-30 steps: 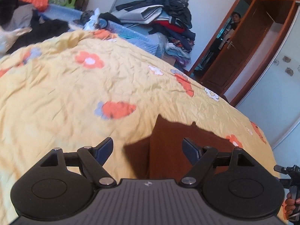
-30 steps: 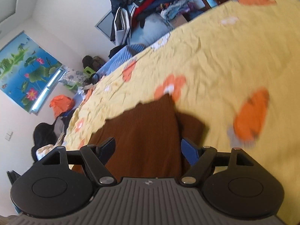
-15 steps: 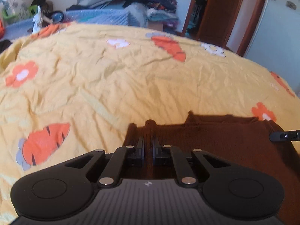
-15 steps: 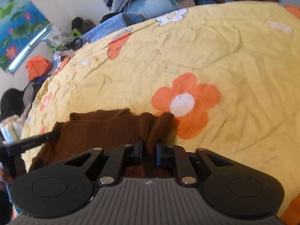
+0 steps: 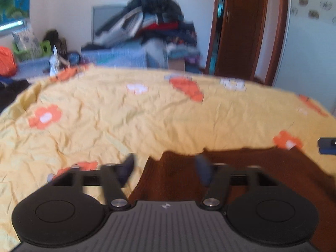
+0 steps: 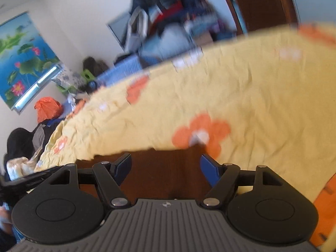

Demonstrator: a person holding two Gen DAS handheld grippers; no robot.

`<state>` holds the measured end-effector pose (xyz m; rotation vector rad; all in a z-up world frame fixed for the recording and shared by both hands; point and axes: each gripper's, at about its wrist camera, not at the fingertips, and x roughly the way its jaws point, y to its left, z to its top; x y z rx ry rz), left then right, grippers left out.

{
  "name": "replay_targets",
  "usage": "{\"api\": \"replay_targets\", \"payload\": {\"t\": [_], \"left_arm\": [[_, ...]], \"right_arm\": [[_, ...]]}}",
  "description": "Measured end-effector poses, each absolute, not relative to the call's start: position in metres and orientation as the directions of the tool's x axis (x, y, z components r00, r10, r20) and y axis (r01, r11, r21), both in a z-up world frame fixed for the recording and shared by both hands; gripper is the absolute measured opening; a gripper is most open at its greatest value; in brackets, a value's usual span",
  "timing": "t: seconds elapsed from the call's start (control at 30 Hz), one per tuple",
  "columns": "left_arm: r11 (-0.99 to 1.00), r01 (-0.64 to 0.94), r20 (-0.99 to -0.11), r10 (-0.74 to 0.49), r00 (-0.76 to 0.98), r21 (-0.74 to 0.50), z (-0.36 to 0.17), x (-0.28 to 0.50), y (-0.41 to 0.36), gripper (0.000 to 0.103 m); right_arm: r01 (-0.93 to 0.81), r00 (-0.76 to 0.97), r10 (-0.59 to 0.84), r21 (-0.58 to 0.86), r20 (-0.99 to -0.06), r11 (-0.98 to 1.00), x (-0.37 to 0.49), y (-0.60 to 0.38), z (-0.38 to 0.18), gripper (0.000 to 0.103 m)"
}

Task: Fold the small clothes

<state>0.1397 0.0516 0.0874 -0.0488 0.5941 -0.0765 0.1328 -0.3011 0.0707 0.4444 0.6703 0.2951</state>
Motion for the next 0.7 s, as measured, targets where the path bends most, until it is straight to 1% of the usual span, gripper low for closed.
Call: {"api": "replay_targets", "payload": {"t": [0.03,0.1,0.13,0.17,0.23,0.27,0.3,0.37,0.47,0.5,0.53,0.57,0.6,0.67,0.7], "left_arm": [[0.994,0.086,-0.545,-0.108,0.832,-0.066,0.088,0.135,0.044,0.085],[0.988,0.148,-0.587,-0.138,0.797,-0.031,0.081,0.138,0.022,0.085],[0.986,0.164,-0.614,-0.138,0.777,-0.014,0.074,0.142,0.013,0.085],[0.986,0.167,-0.645,-0.127,0.753,0.000,0.064,0.147,0.007,0.085],[0.989,0.145,-0.718,-0.079,0.691,0.030,0.038,0.159,0.007,0.086],[0.989,0.146,-0.687,-0.097,0.720,0.014,0.028,0.156,0.015,0.089],[0.988,0.155,-0.664,-0.110,0.739,0.008,0.023,0.152,0.020,0.089],[0.988,0.153,-0.670,-0.102,0.736,0.018,0.024,0.154,0.018,0.090],[0.989,0.133,-0.682,-0.055,0.730,0.062,0.035,0.147,0.013,0.089],[0.990,0.121,-0.671,-0.044,0.740,0.069,0.044,0.137,0.015,0.089],[0.991,0.118,-0.647,-0.053,0.761,0.058,0.053,0.121,0.021,0.089],[0.993,0.118,-0.608,-0.081,0.790,0.020,0.066,0.097,0.032,0.089],[0.994,0.106,-0.575,-0.104,0.811,-0.030,0.074,0.074,0.045,0.089],[0.985,0.067,-0.534,-0.142,0.833,-0.158,0.083,0.027,0.077,0.090],[0.972,0.037,-0.536,-0.161,0.829,-0.234,0.083,0.006,0.093,0.090]], "right_arm": [[-0.145,0.746,0.411,0.475,-0.524,0.868,0.130,-0.293,0.075,0.074],[-0.198,0.720,0.445,0.456,-0.533,0.867,0.133,-0.270,0.077,0.074],[-0.214,0.701,0.450,0.439,-0.554,0.873,0.136,-0.258,0.073,0.074],[-0.216,0.679,0.438,0.410,-0.589,0.886,0.142,-0.246,0.064,0.074],[-0.190,0.646,0.360,0.316,-0.673,0.930,0.151,-0.234,0.039,0.074],[-0.215,0.682,0.348,0.279,-0.643,0.936,0.147,-0.236,0.029,0.072],[-0.240,0.701,0.361,0.273,-0.615,0.932,0.142,-0.242,0.023,0.070],[-0.253,0.730,0.396,0.318,-0.558,0.914,0.133,-0.253,0.018,0.071],[-0.229,0.714,0.380,0.316,-0.589,0.921,0.132,-0.253,0.027,0.072],[-0.185,0.709,0.364,0.340,-0.604,0.922,0.127,-0.257,0.033,0.077],[-0.139,0.707,0.361,0.380,-0.608,0.914,0.118,-0.263,0.040,0.080],[-0.134,0.712,0.391,0.434,-0.583,0.891,0.103,-0.273,0.048,0.083],[-0.148,0.724,0.431,0.488,-0.539,0.860,0.083,-0.284,0.054,0.091],[-0.136,0.753,0.448,0.551,-0.482,0.823,0.040,-0.307,0.060,0.103],[-0.115,0.752,0.450,0.577,-0.481,0.809,0.021,-0.318,0.059,0.103]]}}
